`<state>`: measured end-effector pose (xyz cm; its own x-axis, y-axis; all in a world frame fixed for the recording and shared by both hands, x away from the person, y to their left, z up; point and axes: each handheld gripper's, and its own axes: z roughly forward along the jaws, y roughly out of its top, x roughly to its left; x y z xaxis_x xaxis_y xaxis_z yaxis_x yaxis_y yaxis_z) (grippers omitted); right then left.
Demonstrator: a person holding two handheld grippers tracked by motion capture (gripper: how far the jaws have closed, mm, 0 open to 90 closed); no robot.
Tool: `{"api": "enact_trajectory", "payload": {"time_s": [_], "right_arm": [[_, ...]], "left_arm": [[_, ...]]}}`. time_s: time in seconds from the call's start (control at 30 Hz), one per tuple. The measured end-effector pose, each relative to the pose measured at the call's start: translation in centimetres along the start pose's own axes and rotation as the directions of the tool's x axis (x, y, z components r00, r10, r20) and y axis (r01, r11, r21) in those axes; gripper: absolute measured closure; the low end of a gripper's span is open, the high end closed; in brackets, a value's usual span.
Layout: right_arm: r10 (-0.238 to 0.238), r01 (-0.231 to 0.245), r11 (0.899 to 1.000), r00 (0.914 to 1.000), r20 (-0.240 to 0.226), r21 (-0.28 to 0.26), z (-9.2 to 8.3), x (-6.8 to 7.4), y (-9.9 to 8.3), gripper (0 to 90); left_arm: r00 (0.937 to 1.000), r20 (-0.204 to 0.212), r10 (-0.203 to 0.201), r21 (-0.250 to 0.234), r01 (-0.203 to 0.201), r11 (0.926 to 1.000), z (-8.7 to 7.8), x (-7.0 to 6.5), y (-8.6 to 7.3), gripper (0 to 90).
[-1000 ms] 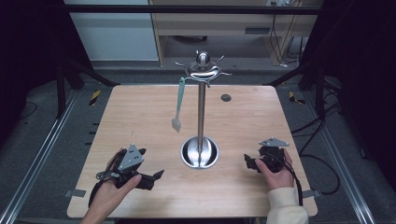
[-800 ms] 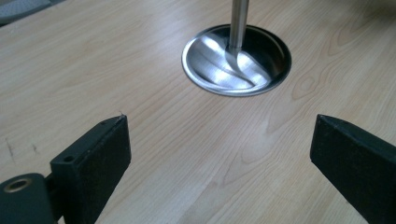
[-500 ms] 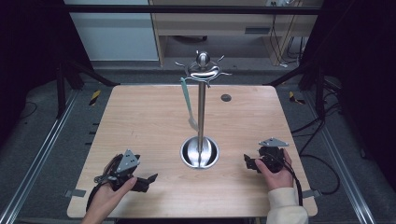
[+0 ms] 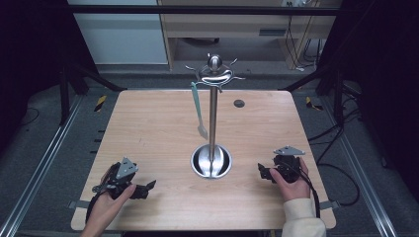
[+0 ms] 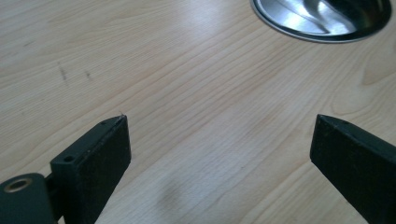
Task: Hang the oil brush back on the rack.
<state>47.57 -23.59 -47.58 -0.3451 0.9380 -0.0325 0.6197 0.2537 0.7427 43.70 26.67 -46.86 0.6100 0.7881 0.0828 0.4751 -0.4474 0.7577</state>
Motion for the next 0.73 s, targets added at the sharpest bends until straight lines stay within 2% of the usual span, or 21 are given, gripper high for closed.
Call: {"api": "enact_trajectory", "payload": {"time_s": [0.37,0.53,0.73], "right_arm": [[-0.003,0.003,1.0,1.0,0.001,-0.001,0.0,0.0,0.0,7.9],[0.001,-0.001,1.0,1.0,-0.005,0.002,0.0,0.0,0.0,7.8],[0.001,-0.001,1.0,0.9999,-0.011,-0.004,0.0,0.1,0.1,7.8]], "left_arm": [[0.9965,-0.072,-0.044,-0.016,0.043,0.999,0.0,2.2,-1.1,4.9],[0.9932,-0.112,-0.031,-0.003,0.031,0.9995,0.2,2.8,-1.7,4.8],[0.9902,-0.135,-0.036,0.01,0.038,0.9992,0.1,3.4,-2.1,4.7]]}}
